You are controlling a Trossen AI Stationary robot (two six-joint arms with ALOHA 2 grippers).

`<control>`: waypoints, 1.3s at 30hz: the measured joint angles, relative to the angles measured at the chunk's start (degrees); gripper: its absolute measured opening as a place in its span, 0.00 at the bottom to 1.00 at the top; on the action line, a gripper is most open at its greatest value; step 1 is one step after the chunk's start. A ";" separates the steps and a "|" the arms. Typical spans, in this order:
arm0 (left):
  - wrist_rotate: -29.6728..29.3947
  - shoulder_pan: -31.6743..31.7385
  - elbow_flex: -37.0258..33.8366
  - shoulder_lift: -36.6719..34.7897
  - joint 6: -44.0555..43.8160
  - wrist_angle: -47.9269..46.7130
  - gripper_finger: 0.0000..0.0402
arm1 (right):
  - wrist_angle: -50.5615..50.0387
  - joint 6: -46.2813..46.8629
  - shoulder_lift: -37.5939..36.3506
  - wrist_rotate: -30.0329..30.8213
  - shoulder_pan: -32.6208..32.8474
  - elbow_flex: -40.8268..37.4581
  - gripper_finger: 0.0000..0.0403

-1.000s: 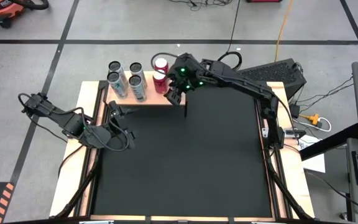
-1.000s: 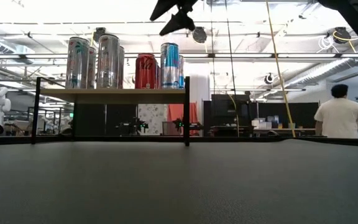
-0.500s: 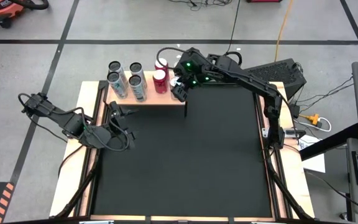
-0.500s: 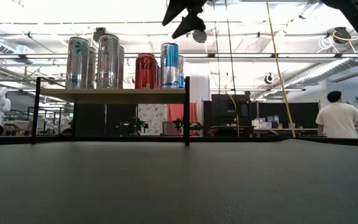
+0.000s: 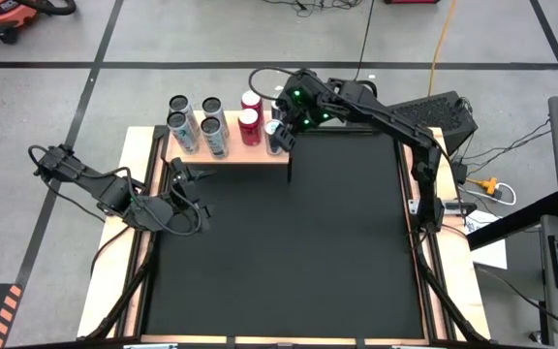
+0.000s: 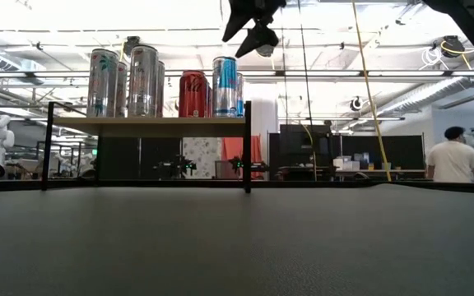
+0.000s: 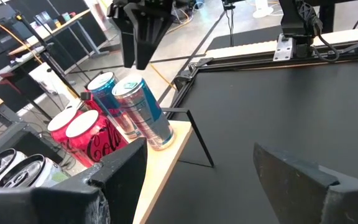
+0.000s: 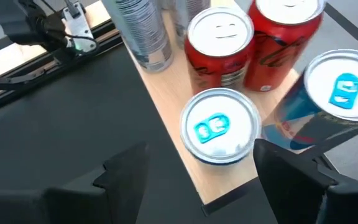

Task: Place canned beverage on shelf
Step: Put the blue soda can aligned with the blue soda can on the shelf

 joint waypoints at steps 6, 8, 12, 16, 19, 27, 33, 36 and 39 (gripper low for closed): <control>0.00 -0.02 0.00 0.00 -0.01 0.00 0.73 | 0.00 -0.36 0.00 -0.17 -0.51 0.00 0.67; 0.00 -0.02 0.00 0.00 -0.01 0.00 0.73 | 0.04 -0.48 0.00 -0.20 -0.72 0.00 0.67; 0.00 -0.02 0.00 0.00 -0.01 0.01 0.73 | 0.19 -0.94 0.28 -0.17 -0.88 0.00 0.67; -0.02 0.00 0.00 0.00 -0.01 0.00 0.73 | 1.47 -1.79 1.07 -0.20 -0.86 0.00 0.67; -0.02 -0.02 0.00 0.00 -0.01 0.02 0.73 | 2.35 -1.97 1.27 -0.18 -0.84 -0.01 0.67; -0.02 0.00 0.00 0.00 0.04 0.00 0.73 | 2.72 -2.60 1.69 -0.09 -0.97 0.00 0.67; 1.73 -0.02 0.00 0.02 0.01 0.00 0.73 | 3.13 -2.92 2.67 -0.09 -1.08 0.00 0.67; 1.81 -0.02 0.00 0.02 0.01 0.02 0.73 | 2.99 -2.89 2.67 -0.15 -1.10 0.00 0.67; 1.81 -0.01 -0.02 0.02 0.01 0.02 0.73 | 2.65 -2.62 2.69 -0.13 -1.10 0.02 0.67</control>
